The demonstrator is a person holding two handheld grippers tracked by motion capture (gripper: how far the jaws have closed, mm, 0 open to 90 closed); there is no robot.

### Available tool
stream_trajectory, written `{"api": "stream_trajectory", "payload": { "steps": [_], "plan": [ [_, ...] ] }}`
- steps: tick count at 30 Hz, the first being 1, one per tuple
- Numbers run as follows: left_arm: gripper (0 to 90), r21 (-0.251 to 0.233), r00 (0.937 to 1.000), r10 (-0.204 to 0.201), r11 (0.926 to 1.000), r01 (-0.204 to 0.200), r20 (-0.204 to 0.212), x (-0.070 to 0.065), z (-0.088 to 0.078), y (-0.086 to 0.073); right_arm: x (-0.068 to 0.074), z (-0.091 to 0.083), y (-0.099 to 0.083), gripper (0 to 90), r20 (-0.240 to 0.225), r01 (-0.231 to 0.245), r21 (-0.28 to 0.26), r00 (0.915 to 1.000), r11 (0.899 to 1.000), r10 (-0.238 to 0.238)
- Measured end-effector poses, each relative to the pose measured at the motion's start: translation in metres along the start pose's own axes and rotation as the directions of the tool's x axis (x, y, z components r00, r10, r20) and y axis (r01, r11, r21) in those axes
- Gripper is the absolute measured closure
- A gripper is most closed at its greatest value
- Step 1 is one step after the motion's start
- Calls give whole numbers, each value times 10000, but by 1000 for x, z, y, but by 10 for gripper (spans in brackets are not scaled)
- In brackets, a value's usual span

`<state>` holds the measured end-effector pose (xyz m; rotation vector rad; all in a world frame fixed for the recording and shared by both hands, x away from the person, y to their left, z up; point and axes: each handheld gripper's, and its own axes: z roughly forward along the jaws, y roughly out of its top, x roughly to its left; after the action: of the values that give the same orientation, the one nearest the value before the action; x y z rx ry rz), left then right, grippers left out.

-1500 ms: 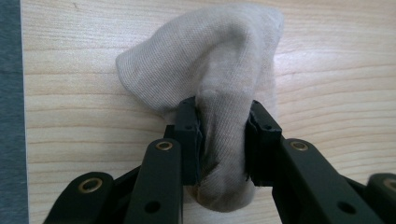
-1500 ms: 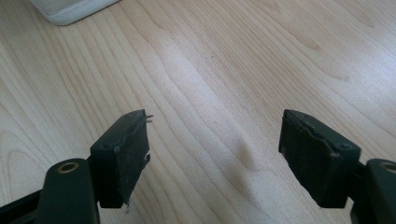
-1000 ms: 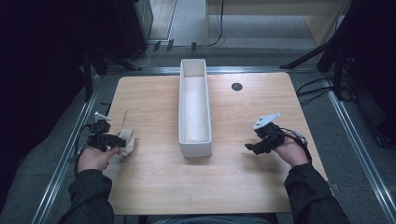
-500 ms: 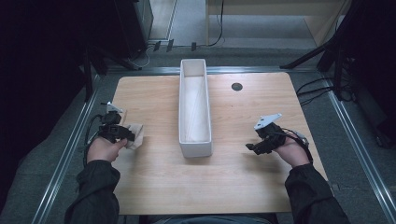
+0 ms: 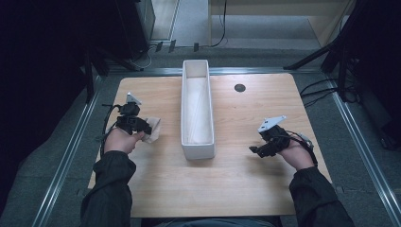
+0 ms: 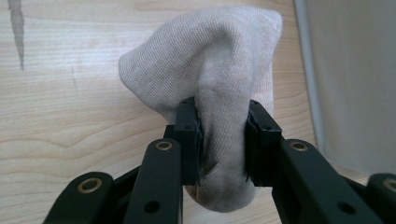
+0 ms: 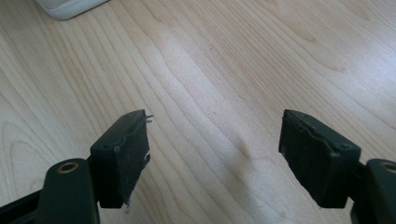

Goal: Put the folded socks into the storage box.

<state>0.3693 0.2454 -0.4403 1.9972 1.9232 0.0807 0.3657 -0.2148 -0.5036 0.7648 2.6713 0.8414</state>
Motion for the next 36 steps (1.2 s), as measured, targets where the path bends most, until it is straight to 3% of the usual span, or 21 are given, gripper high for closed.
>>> {"api": "stream_trajectory", "payload": {
  "steps": [6, 12, 27, 36],
  "plan": [
    [700, 27, 9997, 210, 9998, -210, 137, -15, -5, 8, 0, -1, -3, 245, 23, -64, 12, 10000, 10000, 64],
    [700, -190, 9999, 103, 9998, -101, 119, -26, -11, 18, 0, -3, -6, 245, 83, -92, 3, 9999, 10000, 92],
    [700, -356, 9966, 727, 9968, -713, 386, -59, -26, 38, 1, -6, -10, 245, 94, -129, -32, 9999, 9999, 129],
    [699, -479, 9903, 1263, 9912, -1236, 575, -92, -32, 53, 1, -8, -12, 245, 200, -224, -73, 9995, 9997, 225]
  ]
}}
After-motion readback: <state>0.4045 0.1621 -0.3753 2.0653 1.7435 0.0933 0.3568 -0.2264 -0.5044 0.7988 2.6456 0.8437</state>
